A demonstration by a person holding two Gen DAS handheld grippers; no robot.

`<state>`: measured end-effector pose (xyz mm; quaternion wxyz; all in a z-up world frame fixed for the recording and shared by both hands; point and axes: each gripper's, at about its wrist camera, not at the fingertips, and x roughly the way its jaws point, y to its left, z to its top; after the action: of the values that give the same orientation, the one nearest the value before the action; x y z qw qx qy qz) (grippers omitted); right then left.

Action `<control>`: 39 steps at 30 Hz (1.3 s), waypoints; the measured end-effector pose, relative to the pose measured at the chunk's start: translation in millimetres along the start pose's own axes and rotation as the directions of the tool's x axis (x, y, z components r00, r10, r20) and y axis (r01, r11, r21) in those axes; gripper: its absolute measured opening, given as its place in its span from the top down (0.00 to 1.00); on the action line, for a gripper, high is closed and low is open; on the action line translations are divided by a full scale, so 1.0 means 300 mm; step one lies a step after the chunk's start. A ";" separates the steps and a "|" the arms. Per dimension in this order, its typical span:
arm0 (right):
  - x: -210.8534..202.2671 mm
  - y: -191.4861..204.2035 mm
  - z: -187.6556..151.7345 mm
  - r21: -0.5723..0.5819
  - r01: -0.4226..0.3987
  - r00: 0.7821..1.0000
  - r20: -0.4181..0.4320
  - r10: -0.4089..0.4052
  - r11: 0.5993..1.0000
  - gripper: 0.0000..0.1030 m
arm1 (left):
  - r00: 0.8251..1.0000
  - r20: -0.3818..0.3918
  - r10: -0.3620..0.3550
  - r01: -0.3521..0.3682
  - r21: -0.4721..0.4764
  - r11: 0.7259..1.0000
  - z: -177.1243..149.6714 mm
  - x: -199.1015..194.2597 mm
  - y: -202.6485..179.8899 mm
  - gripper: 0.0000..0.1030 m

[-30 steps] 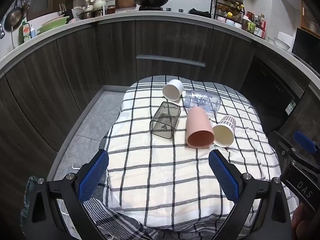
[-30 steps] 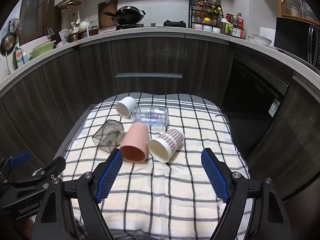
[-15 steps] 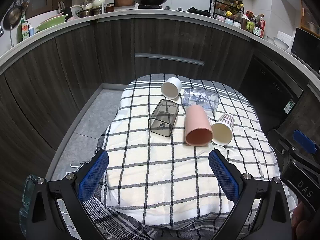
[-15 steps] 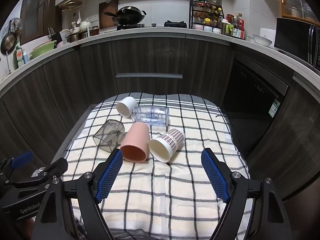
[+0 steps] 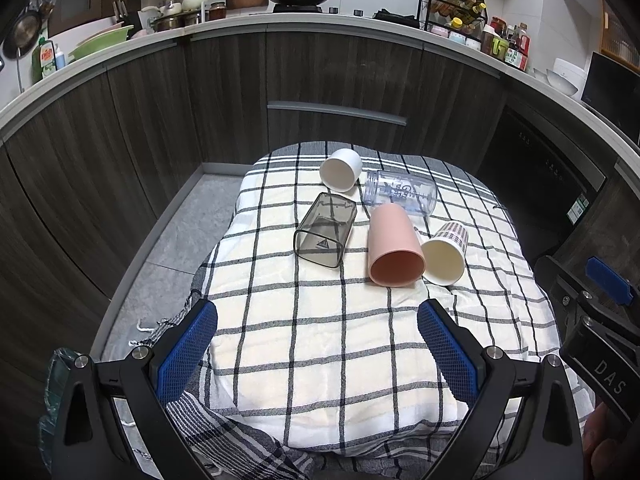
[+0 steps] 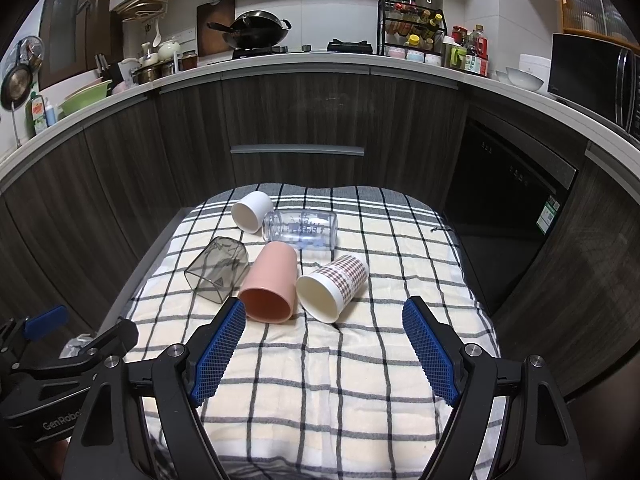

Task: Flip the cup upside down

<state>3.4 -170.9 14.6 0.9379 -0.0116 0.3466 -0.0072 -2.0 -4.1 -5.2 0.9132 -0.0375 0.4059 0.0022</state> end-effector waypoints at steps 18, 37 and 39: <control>0.012 -0.006 -0.008 0.012 0.000 1.000 -0.018 0.000 1.000 0.22 | 1.000 -0.013 -0.001 0.001 0.001 1.000 -0.009 0.009 0.002 0.01; 0.022 -0.011 -0.013 0.023 -0.007 0.999 -0.036 0.008 1.000 0.21 | 1.000 -0.020 0.003 -0.003 -0.006 1.000 -0.006 0.015 0.018 0.01; 0.022 -0.010 -0.014 0.022 -0.007 0.999 -0.036 0.008 1.000 0.21 | 1.000 -0.019 0.002 -0.002 -0.006 1.000 -0.005 0.015 0.019 0.01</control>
<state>5.7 -174.2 7.3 0.9317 0.0004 0.3632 -0.0076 -0.2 1.3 -10.0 0.9092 -0.0400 0.4144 0.0042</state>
